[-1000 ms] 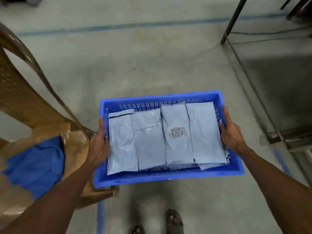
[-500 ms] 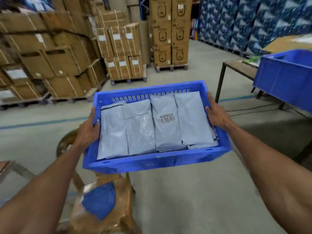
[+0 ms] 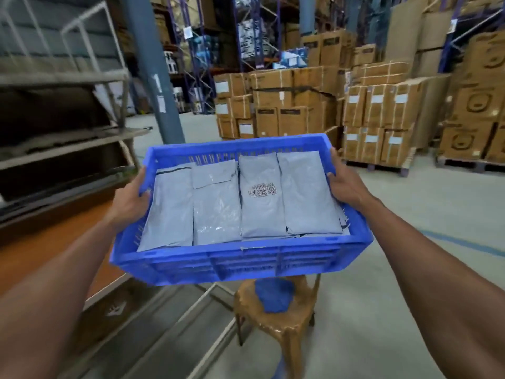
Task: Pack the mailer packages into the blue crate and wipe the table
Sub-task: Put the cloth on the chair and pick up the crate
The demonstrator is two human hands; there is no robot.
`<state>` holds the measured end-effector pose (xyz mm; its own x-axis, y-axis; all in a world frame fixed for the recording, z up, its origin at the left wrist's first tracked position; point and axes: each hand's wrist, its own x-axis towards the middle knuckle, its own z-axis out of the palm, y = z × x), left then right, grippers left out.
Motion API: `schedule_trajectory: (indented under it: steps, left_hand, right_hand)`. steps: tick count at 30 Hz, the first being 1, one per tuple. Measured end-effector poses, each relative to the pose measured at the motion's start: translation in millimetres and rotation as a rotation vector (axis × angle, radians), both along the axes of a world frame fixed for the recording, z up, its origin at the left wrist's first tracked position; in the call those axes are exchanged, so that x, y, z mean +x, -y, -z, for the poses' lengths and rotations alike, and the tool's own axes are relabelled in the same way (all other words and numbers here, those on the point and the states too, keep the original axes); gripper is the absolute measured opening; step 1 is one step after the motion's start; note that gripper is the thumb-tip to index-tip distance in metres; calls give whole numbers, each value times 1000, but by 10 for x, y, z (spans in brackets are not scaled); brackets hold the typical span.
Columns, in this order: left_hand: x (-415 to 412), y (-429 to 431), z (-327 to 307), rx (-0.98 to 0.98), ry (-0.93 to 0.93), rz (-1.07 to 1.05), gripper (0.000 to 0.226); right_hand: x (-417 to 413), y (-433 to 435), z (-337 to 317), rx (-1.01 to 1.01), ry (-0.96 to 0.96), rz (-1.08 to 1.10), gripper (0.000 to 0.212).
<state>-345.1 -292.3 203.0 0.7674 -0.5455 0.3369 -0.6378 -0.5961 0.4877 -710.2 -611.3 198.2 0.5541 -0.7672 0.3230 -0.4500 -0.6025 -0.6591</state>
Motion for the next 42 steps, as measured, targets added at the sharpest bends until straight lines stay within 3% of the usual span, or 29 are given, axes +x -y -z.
schedule_trajectory:
  steps: [6, 13, 22, 30, 34, 42]
  left_hand:
    - [-96, -2254, -96, -2, -28, -356, 68]
    - [-341, -4985, 16, -10, -87, -733, 70]
    - [-589, -7448, 236, -10, -38, -925, 68]
    - [-136, -8526, 315, 77, -59, -907, 69]
    - [288, -8750, 380, 18, -102, -924, 68]
    - [1420, -8943, 460, 104, -135, -936, 71]
  right_hand:
    - [1413, -1203, -10, 2, -27, -304, 71]
    - [2731, -3315, 16, 36, -4, -655, 70]
    - [3722, -5838, 267, -10, -118, -855, 71]
    - [4277, -6964, 415, -14, -186, -869, 67]
    - [4665, -7197, 428, -50, -213, -842, 67]
    - [5660, -7393, 441, -132, -250, -799, 65]
